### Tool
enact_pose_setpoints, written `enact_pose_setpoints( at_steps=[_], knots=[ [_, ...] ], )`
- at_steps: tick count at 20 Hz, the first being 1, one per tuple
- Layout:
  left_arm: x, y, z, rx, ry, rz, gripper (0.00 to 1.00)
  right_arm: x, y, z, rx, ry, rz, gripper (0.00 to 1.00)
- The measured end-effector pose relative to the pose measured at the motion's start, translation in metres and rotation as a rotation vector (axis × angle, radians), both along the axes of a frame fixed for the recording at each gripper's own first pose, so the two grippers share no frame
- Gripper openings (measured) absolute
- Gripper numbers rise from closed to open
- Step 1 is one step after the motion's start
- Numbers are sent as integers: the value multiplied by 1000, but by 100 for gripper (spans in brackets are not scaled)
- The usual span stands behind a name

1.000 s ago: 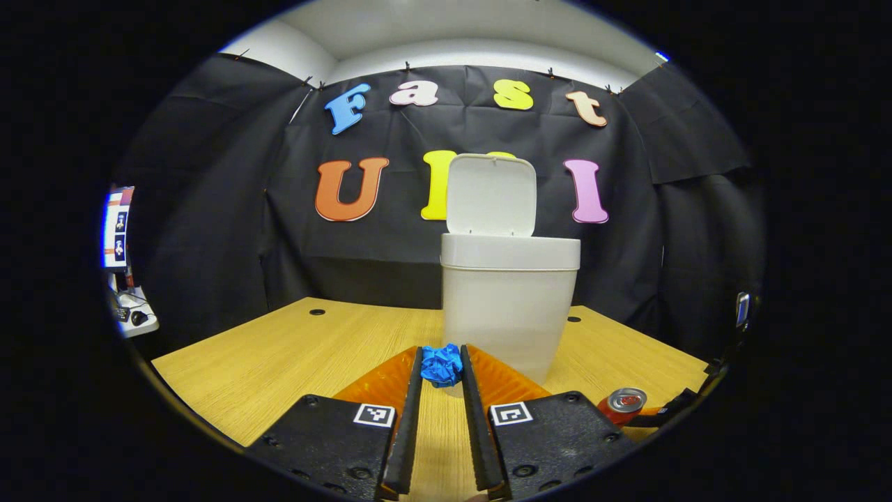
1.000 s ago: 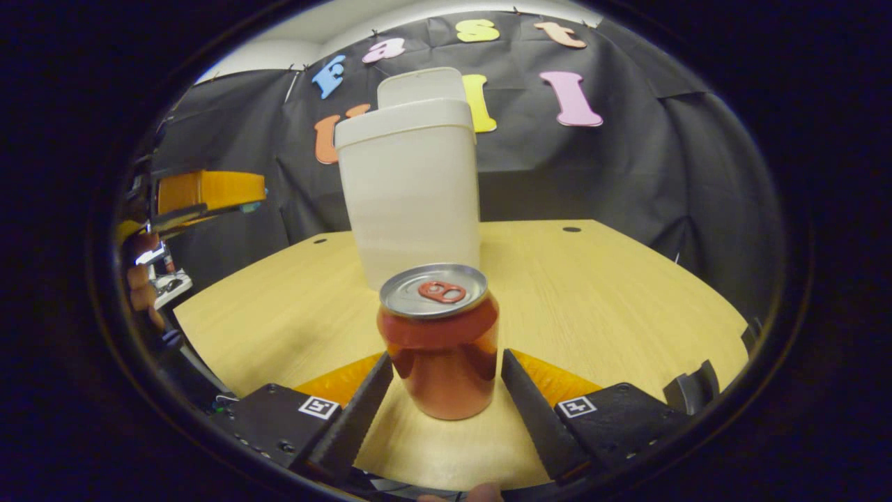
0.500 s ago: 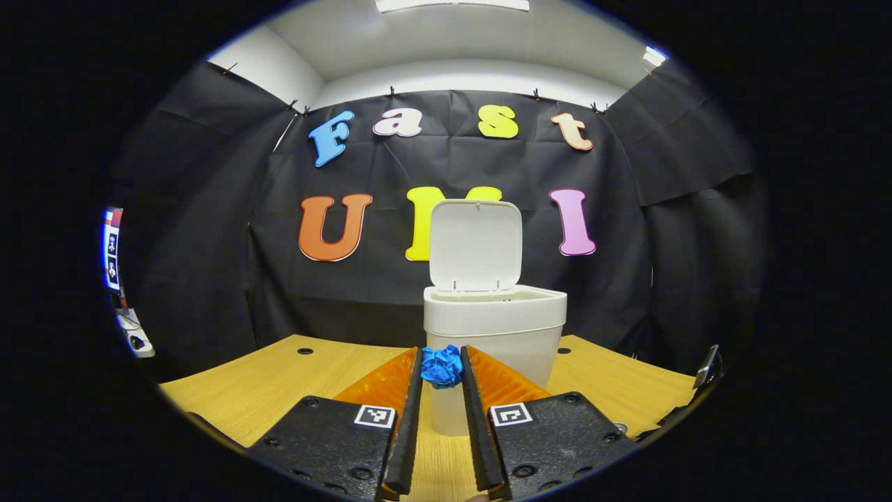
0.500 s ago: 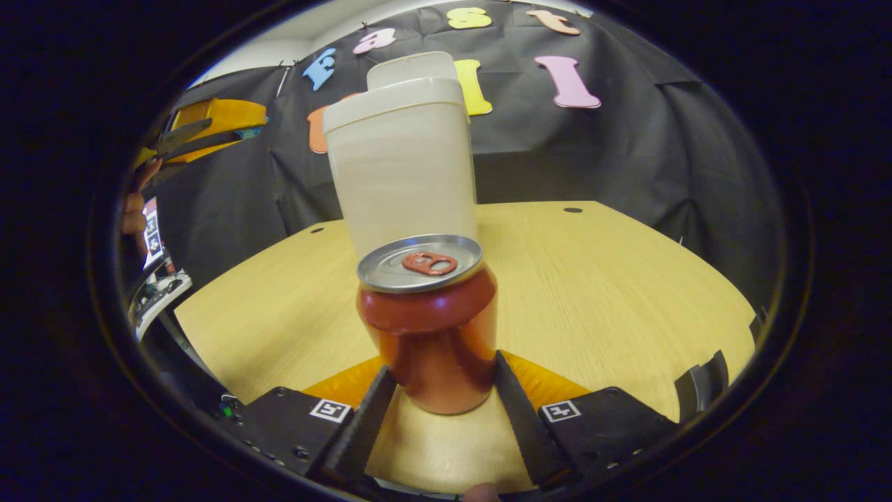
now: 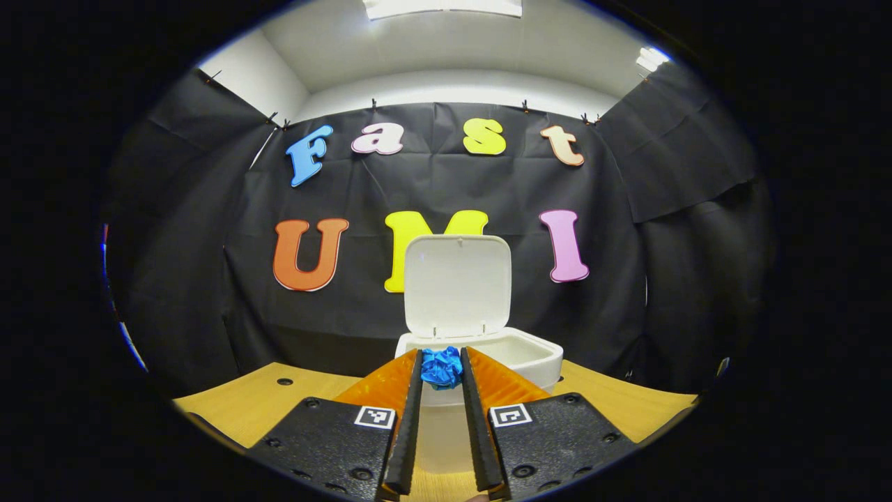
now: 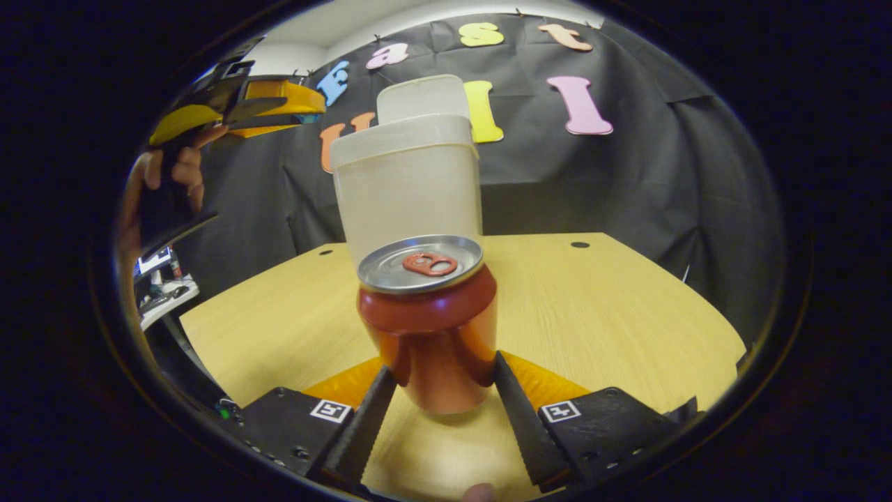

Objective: Press the lid of the desktop garbage bin to open it, pick up the crumpled paper on the desktop and throw it into the bin, then pick up the pop can on the desktop and drop it into the bin, and finally close the garbage bin lid.

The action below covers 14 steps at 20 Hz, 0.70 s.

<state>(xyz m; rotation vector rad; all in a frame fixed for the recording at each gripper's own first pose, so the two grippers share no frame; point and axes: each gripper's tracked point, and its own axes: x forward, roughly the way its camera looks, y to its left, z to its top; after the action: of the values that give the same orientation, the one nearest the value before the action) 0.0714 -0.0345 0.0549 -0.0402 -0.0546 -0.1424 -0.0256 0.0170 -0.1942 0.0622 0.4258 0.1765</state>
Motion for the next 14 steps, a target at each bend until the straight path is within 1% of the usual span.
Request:
enact_pose_setpoints(
  at_steps=[1, 2, 3, 4, 5, 7, 8, 11, 14],
  knots=[
    [11, 2, 5, 4, -13, 7, 35, 3, 1, 4, -1, -11, 9, 83],
    [20, 4, 7, 6, -14, 17, 39, 6, 2, 8, -7, -18, 17, 83],
    [30, 4, 7, -2, -12, 18, 39, 10, 3, 11, -10, -25, 23, 83],
    [38, 2, 7, -9, -11, 19, 35, 13, 3, 15, -9, -31, 29, 83],
    [48, 3, 7, -9, -3, 23, 39, 15, 4, 18, -7, -38, 35, 83],
    [64, 2, 7, -10, 5, 24, 39, 18, 6, 22, -2, -46, 40, 83],
    [70, -1, 7, -12, 9, 18, 35, 20, 6, 24, 0, -45, 42, 83],
    [84, -7, 1, -16, 34, 6, 35, 24, 4, 24, 9, -38, 43, 83],
    [92, -9, -8, -4, 62, 3, 38, 26, 1, 26, 20, -37, 33, 83]
  ],
)
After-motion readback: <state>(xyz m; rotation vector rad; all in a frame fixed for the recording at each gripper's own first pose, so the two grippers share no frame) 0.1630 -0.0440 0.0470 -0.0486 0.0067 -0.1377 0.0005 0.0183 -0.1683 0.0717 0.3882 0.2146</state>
